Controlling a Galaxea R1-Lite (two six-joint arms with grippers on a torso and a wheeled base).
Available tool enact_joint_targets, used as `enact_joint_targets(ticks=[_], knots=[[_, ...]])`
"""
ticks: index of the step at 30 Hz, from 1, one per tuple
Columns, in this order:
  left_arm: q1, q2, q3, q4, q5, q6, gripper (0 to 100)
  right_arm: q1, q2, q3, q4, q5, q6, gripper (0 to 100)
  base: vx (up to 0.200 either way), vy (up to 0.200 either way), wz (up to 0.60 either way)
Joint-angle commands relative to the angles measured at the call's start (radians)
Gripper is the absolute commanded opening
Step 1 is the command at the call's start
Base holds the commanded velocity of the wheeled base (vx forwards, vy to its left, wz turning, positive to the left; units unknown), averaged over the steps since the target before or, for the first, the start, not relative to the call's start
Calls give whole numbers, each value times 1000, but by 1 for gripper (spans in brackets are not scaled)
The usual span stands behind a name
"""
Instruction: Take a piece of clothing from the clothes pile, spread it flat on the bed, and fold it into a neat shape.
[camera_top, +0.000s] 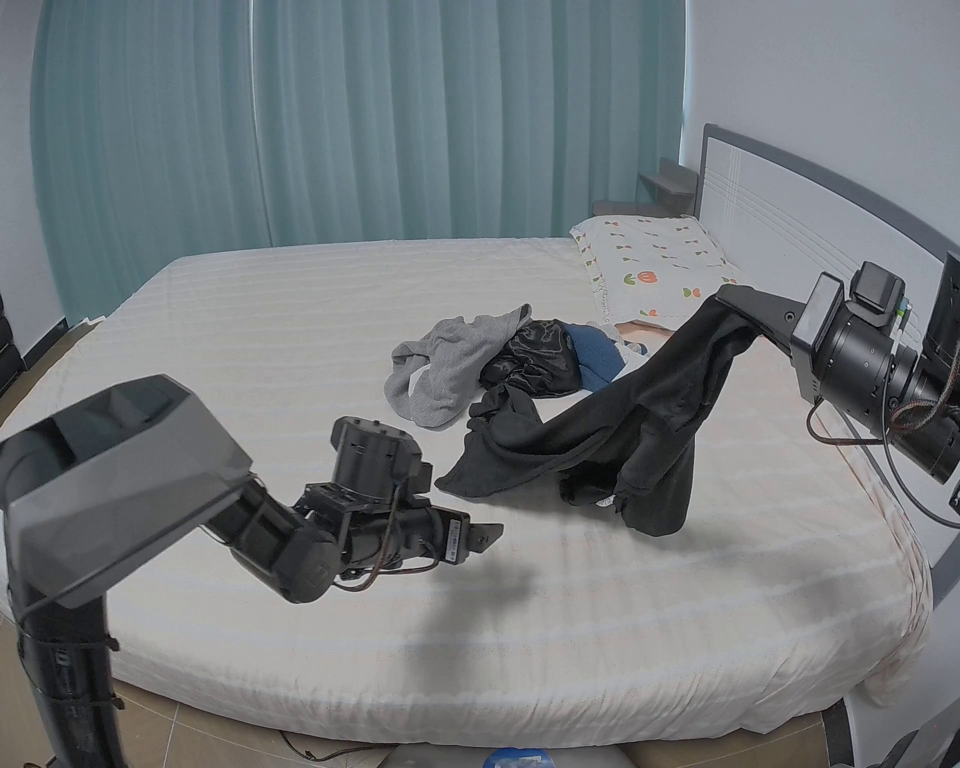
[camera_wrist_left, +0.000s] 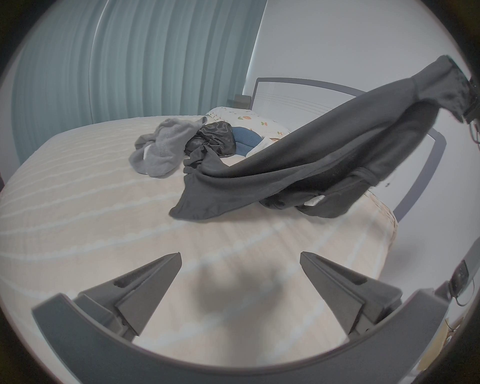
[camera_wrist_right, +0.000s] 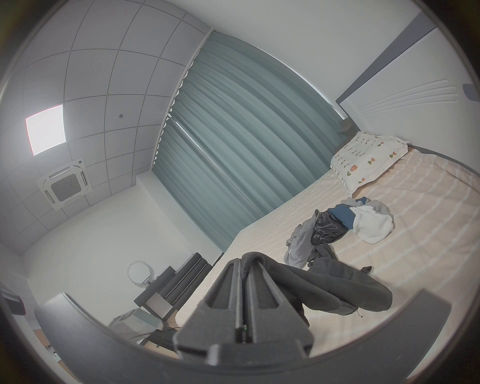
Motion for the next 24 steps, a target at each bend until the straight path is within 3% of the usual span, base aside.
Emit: enact_joint_targets(ticks=[1,10,11,18,24], knots=[[-13,203,-170,-7,7,-22,100,-3,1,-4,-4,3,4,0,0,0,0],[4,374,-428,-2,79,-35,100,-5,-7,-1,-8,5,10,0,0,0,0],[8,384,-447,-1,81,-41,0,-6,-10,1,-8,5,12,0,0,0,0],[19,460,-632,25,130,-121,0,-15,-8,7,-8,6,13,0,0,0,0],[30,427,-554,37,136,-125,0,-17,-5,8,-8,8,13,0,0,0,0]])
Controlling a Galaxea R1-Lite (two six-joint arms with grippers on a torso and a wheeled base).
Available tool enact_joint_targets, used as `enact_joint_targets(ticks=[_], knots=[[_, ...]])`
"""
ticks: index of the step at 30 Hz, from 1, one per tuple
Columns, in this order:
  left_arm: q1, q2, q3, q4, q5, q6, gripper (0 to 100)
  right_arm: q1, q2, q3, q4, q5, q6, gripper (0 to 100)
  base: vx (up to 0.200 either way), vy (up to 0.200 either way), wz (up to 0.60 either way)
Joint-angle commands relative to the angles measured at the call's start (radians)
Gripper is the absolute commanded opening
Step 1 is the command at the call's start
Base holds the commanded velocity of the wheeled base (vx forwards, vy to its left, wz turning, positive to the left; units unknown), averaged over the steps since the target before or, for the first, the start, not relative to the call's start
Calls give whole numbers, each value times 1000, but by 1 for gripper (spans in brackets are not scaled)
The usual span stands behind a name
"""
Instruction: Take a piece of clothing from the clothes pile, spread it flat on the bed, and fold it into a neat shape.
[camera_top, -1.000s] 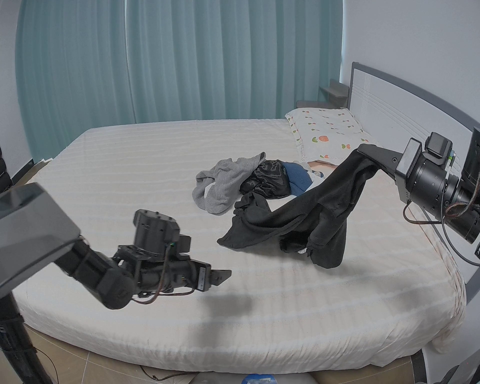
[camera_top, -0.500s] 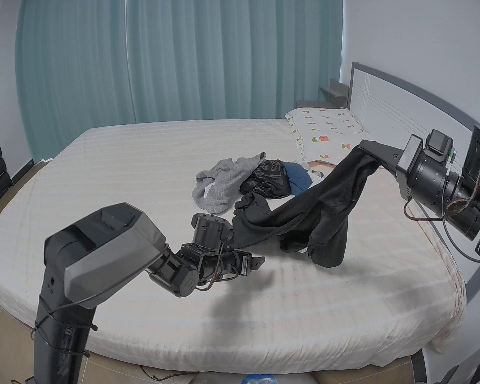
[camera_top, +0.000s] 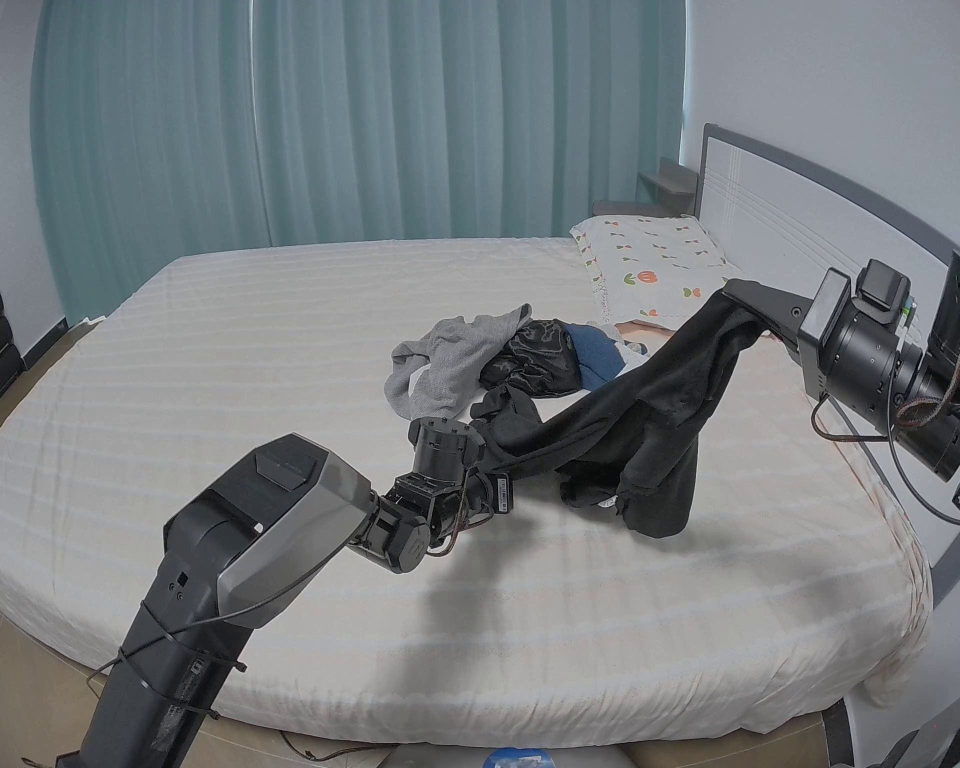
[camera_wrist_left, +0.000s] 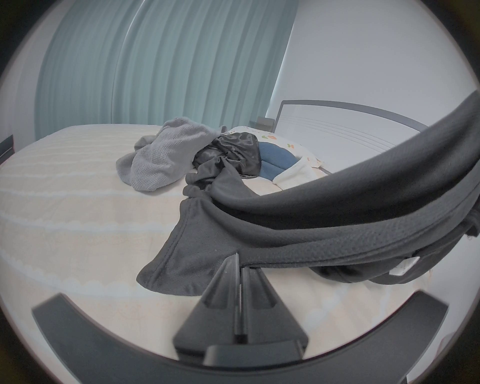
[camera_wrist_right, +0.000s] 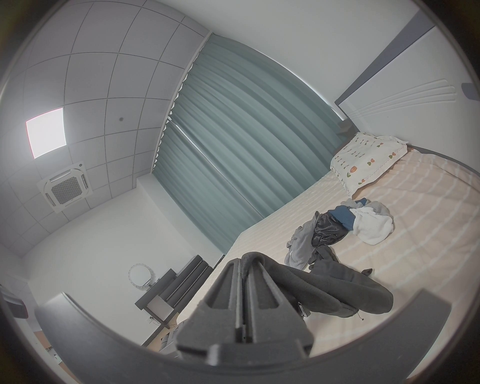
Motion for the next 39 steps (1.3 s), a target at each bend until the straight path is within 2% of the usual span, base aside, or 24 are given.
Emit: enact_joint_targets(ticks=[1,6,11,17,22,28,32,33,35,36,39], knots=[[13,-8,63,4,11,-12,0,-3,3,3,1,2,1,0,0,0,0],[28,-238,303,13,4,-120,0,-22,30,13,-1,2,-2,0,0,0,0],[28,-489,532,15,-6,-152,0,-63,92,20,-2,43,-1,0,0,0,0],[23,-732,650,53,-4,-278,0,-75,188,19,-28,46,-16,0,0,0,0],[25,-890,718,105,-9,-290,0,-100,231,-60,-162,42,-41,0,0,0,0],[28,-1006,711,105,-7,-302,0,-115,185,-190,-189,37,-31,0,0,0,0],[28,-1054,773,96,-9,-358,0,-103,167,-110,-192,49,-27,0,0,0,0],[28,-1051,803,93,-10,-387,0,-94,187,-33,-195,51,-24,0,0,0,0],[28,-1045,814,93,-12,-398,0,-88,199,0,-201,53,-22,0,0,0,0],[28,-1038,846,93,-24,-431,0,-82,239,51,-226,54,-7,0,0,0,0],[20,-1040,888,92,-52,-477,0,-66,302,66,-264,56,7,0,0,0,0]])
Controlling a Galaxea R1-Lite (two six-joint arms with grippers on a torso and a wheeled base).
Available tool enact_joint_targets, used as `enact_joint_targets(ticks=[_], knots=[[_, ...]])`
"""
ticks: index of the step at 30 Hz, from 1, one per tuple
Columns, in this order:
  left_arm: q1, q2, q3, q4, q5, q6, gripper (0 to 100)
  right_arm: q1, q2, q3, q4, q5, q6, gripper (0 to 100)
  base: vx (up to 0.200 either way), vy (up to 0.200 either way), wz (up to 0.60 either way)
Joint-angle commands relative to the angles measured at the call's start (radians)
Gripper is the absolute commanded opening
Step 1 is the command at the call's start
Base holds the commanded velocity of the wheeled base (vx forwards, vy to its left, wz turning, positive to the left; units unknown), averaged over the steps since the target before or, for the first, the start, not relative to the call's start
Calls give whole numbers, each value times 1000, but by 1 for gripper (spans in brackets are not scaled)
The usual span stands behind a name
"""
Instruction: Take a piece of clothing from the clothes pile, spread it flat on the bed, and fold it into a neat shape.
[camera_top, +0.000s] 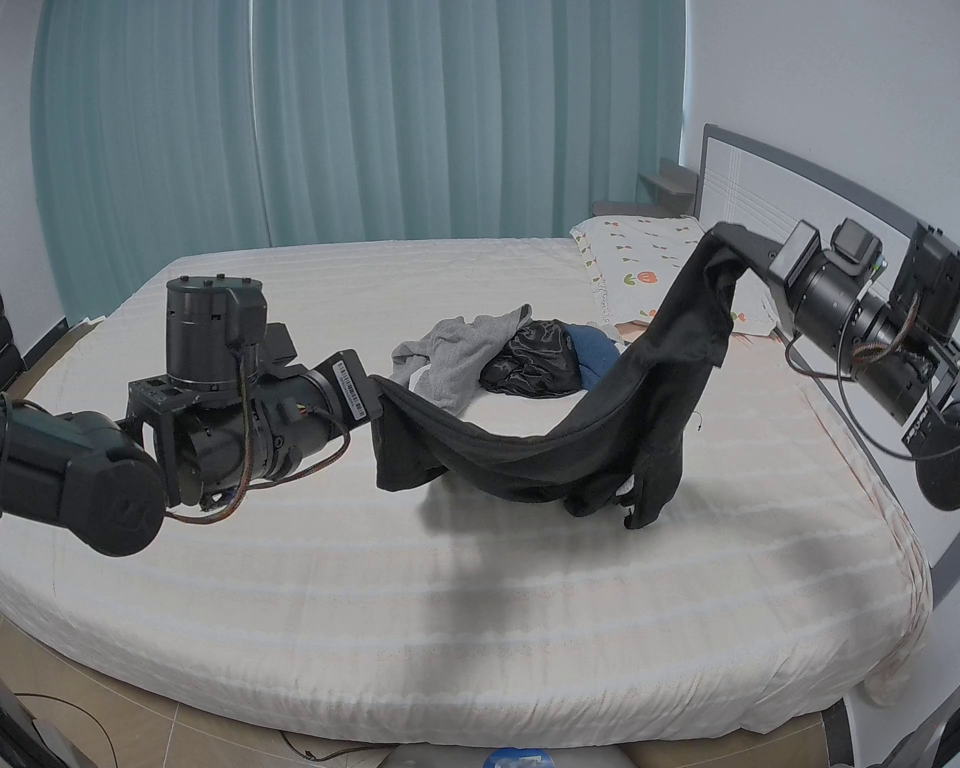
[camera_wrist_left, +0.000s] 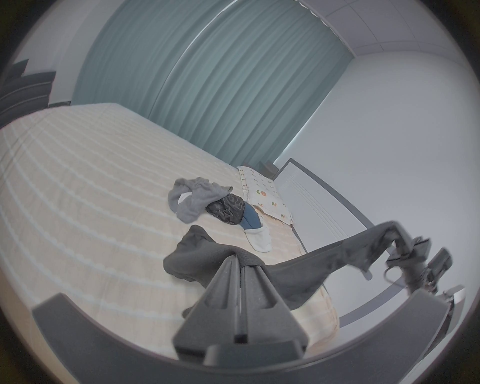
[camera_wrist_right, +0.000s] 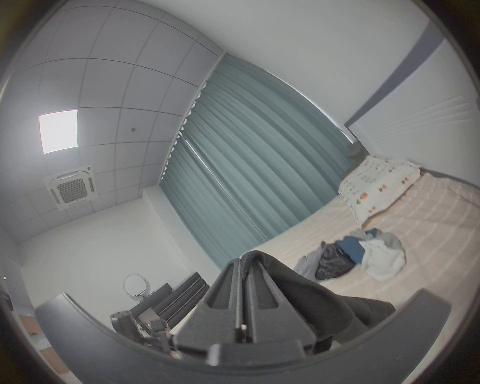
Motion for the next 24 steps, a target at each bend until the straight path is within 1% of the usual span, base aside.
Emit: enact_joint_targets(ticks=[1,2,4,5,6,15,17,24], knots=[[-7,-46,116,-4,-36,-94,0,34,113,156,-63,4,23,0,0,0,0],[-7,-48,127,-3,-54,-125,0,52,132,158,-68,1,25,0,0,0,0],[-7,-48,129,-3,-59,-137,0,58,138,164,-62,1,25,0,0,0,0],[-7,-49,143,-3,-68,-165,0,61,148,165,-60,4,25,0,0,0,0],[-7,-51,150,-3,-74,-173,0,66,158,165,-63,4,26,0,0,0,0],[-9,-63,199,-3,-87,-180,0,70,185,165,-68,1,30,0,0,0,0],[-10,-62,219,-4,-87,-180,0,81,185,174,-69,-1,31,0,-200,0,0],[-10,-72,228,-3,-87,-180,0,81,185,177,-71,-1,31,0,-200,0,0]])
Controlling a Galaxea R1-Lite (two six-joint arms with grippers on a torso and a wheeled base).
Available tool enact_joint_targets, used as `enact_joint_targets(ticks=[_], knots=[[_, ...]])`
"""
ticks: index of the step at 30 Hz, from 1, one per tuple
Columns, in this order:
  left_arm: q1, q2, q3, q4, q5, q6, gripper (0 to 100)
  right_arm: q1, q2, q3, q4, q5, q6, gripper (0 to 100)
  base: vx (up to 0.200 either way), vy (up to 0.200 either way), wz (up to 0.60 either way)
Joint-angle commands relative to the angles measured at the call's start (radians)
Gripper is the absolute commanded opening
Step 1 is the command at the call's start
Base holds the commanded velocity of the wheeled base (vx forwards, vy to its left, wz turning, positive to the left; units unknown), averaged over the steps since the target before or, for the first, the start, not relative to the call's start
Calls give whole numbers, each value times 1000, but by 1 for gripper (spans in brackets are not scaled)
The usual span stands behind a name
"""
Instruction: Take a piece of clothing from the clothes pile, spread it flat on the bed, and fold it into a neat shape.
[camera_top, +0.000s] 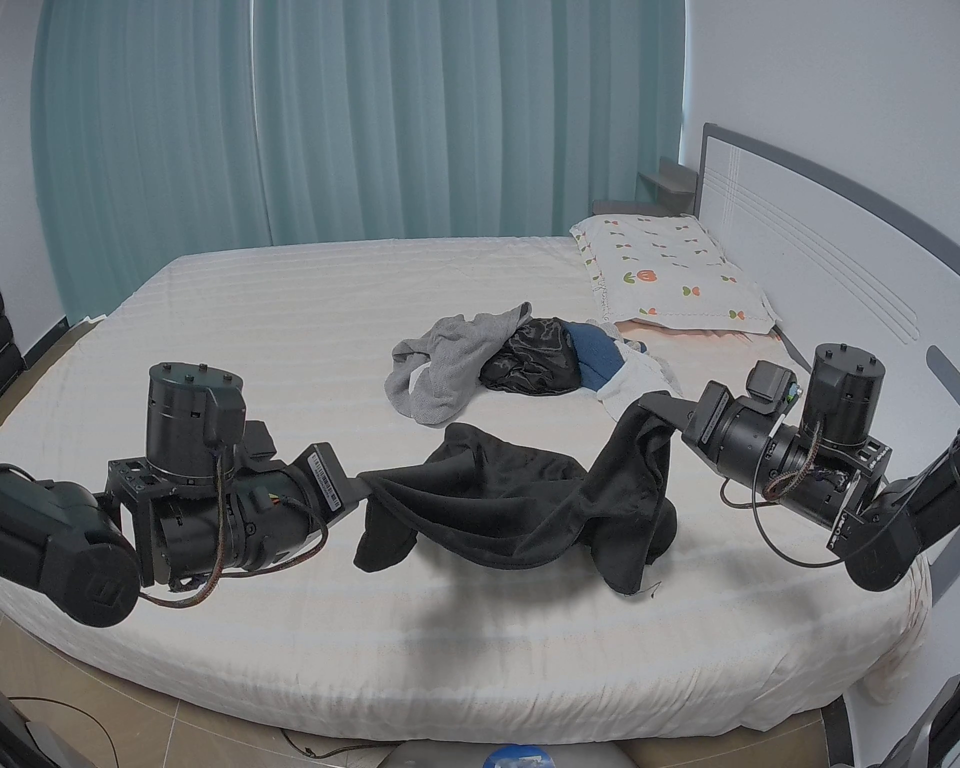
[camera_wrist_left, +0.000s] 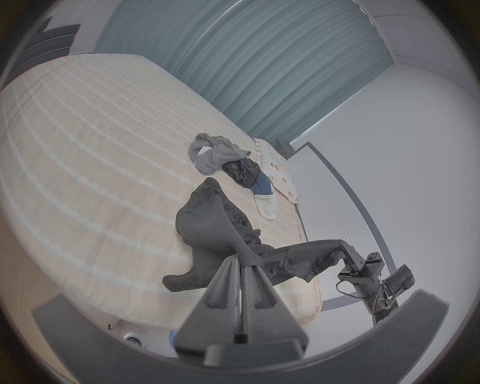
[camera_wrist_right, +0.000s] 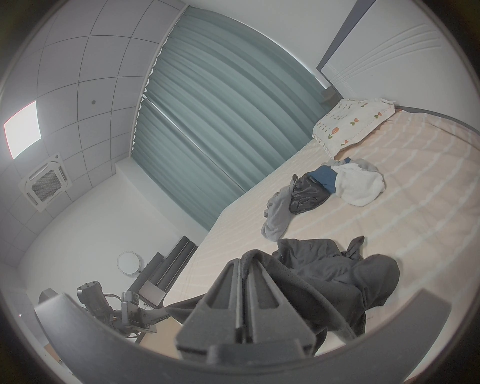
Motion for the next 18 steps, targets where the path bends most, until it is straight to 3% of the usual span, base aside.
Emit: enact_joint_targets(ticks=[1,12,15,18], knots=[[0,-9,8,1,0,0,0,1,3,3,1,0,1,0,0,0,0],[0,-9,-7,1,8,-2,0,7,10,3,1,0,1,0,0,0,0],[2,-11,-9,1,6,-38,0,15,10,3,1,-10,1,0,0,0,0],[2,-17,-10,1,2,-52,0,20,10,3,1,-26,1,0,0,200,0]])
